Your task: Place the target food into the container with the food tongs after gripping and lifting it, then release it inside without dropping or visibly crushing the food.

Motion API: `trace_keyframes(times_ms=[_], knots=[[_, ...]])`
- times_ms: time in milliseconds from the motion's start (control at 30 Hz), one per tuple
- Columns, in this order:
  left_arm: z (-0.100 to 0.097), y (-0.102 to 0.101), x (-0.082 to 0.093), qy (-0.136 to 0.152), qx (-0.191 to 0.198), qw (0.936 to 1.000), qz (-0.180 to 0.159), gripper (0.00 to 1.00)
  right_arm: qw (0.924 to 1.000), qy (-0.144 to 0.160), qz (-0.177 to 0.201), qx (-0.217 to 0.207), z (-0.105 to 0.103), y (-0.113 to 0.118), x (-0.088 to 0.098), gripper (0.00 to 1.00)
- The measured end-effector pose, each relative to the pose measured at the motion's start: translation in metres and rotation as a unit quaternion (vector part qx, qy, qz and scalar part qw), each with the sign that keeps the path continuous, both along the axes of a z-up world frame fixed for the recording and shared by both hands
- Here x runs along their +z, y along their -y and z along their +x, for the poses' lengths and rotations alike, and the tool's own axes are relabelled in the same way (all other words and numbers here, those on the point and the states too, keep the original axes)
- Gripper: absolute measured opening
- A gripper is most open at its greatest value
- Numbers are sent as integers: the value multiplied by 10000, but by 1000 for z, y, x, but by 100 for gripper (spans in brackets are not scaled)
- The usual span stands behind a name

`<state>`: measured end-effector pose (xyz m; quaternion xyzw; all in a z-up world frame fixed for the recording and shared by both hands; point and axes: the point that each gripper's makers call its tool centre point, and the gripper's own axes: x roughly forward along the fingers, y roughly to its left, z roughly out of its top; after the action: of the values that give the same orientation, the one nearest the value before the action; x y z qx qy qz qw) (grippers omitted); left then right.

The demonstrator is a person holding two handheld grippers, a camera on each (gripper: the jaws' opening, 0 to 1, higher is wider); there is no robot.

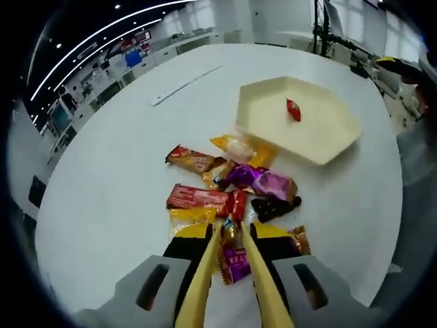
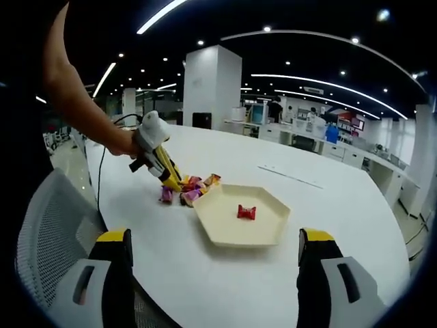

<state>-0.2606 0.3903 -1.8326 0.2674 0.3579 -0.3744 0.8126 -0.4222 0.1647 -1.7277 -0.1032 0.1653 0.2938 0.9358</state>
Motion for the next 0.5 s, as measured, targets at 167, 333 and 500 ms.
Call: trace_keyframes(times_ms=[167,333,500], knots=[[-1,0,3,-33,51,10000,-74,15,10000,3,8,-7,0,0,0,99],[-2,1,7,-55,66,9998,-174,14,10000,-1,3,-4,0,0,0,99],[-2,2,10,-69,32,9997,-243,13,10000,-7,-3,8,0,0,0,99]])
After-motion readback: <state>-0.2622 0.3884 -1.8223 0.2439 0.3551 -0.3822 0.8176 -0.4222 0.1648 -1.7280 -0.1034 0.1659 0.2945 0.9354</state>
